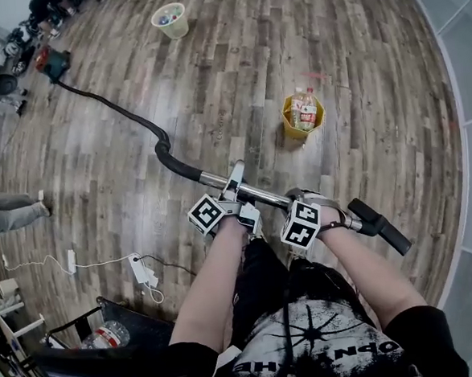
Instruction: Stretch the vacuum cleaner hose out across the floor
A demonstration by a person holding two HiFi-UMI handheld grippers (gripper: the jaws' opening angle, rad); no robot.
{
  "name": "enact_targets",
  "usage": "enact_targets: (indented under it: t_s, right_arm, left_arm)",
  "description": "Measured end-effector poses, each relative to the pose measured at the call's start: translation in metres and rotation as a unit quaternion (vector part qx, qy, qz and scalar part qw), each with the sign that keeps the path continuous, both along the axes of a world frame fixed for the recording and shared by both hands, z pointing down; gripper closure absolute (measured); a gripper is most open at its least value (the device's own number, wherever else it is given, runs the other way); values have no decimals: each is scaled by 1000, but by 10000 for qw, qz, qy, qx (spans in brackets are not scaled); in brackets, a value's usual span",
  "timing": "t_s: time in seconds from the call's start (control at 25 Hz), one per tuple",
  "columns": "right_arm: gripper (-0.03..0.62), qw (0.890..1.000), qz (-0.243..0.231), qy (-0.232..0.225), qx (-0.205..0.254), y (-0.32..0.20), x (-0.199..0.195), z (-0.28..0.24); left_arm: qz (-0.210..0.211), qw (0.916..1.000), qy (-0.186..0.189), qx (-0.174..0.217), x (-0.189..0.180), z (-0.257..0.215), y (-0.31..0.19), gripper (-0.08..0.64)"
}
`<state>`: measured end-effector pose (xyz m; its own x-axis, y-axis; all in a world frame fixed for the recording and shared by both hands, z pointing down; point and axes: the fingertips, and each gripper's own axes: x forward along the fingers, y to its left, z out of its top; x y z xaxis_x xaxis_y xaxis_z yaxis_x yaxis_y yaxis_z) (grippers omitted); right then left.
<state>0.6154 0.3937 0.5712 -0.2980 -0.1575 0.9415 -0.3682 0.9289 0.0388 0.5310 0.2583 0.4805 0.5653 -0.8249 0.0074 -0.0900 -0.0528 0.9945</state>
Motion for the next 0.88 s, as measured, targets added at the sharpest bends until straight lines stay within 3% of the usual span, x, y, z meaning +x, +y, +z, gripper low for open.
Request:
enact_targets:
  t_s: [0.08, 0.2, 0.32, 0.6, 0.88]
  right_arm:
    - [492, 9999, 89, 73, -67, -2, -2, 11]
    - [492, 9995, 146, 205, -174, -2, -2, 31]
    - [492, 9988, 199, 244, -366, 0, -2, 51]
    - [492, 9990, 177, 224, -331, -11, 20, 108]
    - [492, 9998, 93, 160, -106, -34, 57, 230]
  left_arm:
    - [83, 9998, -73, -165, -4, 22, -3, 503]
    - [91, 9990, 188, -387, -3, 44, -5, 503]
    - [134, 9982, 209, -539, -2, 71, -9, 505]
    - [97, 9979, 270, -573, 20, 126, -18, 505]
    - [47, 9993, 90, -347, 53, 245, -34, 503]
